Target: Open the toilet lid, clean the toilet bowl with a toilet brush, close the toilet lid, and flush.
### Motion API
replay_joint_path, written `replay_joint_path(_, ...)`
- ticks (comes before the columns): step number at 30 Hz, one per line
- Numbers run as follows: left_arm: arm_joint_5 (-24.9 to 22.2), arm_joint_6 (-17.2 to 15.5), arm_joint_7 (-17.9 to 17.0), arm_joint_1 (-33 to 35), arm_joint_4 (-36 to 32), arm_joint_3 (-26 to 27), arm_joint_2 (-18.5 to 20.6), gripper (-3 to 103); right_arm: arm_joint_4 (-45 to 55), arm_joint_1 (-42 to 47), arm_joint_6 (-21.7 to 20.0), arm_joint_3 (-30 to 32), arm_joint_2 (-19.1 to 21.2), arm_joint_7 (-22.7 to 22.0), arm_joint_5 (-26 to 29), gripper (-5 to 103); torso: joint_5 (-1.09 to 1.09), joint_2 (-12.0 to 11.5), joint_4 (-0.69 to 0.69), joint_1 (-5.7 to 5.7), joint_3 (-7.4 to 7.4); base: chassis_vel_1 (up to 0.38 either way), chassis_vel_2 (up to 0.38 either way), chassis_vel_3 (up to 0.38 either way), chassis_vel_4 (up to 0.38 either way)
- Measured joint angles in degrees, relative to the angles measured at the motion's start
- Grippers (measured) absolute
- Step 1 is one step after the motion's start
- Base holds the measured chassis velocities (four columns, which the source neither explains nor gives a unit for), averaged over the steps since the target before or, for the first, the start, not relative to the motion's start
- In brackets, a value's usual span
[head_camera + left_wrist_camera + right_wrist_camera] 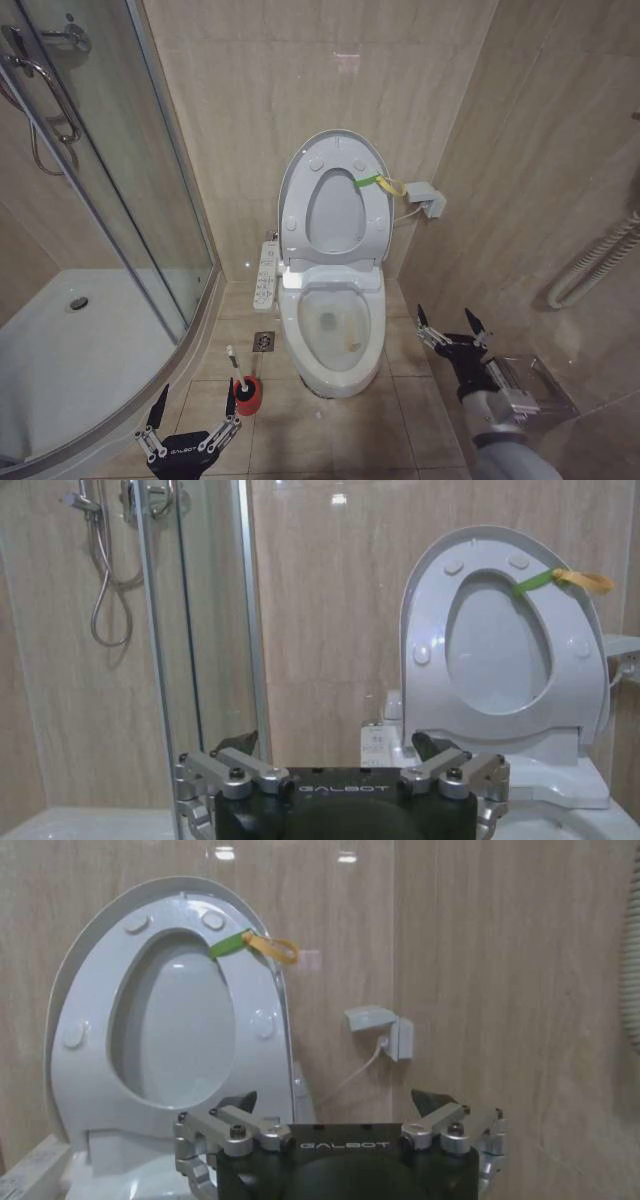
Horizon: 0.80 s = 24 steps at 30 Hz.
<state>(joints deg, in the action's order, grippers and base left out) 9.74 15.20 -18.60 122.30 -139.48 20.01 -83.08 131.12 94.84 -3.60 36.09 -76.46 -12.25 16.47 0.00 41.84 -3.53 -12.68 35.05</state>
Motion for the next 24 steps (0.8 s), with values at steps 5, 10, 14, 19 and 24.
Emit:
replay_joint_path(5, 0.00, 0.00, 0.00, 0.00, 0.00, 0.00, 0.00, 100, 2.27, 4.34, 0.25, 0.23, -0.92, -0.14, 0.02, 100, -0.01, 0.00, -0.02, 0.00, 0.00, 0.000, 0.000, 0.000, 0.000)
replay_joint_path(10, 0.00, 0.00, 0.00, 0.00, 0.00, 0.00, 0.00, 100, 2.58, 6.76, 1.26, 1.94, -1.81, 0.14, 0.06, 100, 0.00, 0.00, 0.00, 0.00, 0.00, 0.000, 0.000, 0.000, 0.000)
replay_joint_path(14, 0.00, 0.00, 0.00, 0.00, 0.00, 0.00, 0.00, 100, 4.55, 8.57, 1.33, 2.89, -2.52, 0.36, 0.17, 100, 0.00, 0.00, -0.01, 0.00, 0.00, 0.000, 0.000, 0.000, 0.000)
replay_joint_path(19, 0.00, 0.00, 0.00, 0.00, 0.00, 0.00, 0.00, 100, 6.73, 9.18, 0.58, 2.43, -3.54, 0.30, -0.26, 100, -0.01, 0.00, -0.01, 0.00, 0.00, 0.000, 0.000, 0.000, 0.000)
replay_joint_path(24, 0.00, 0.00, 0.00, 0.00, 0.00, 0.00, 0.00, 100, 6.13, 8.76, 1.33, 1.27, -5.65, 0.68, -1.97, 100, 0.01, 0.00, 0.00, 0.00, 0.00, 0.000, 0.000, 0.000, 0.000)
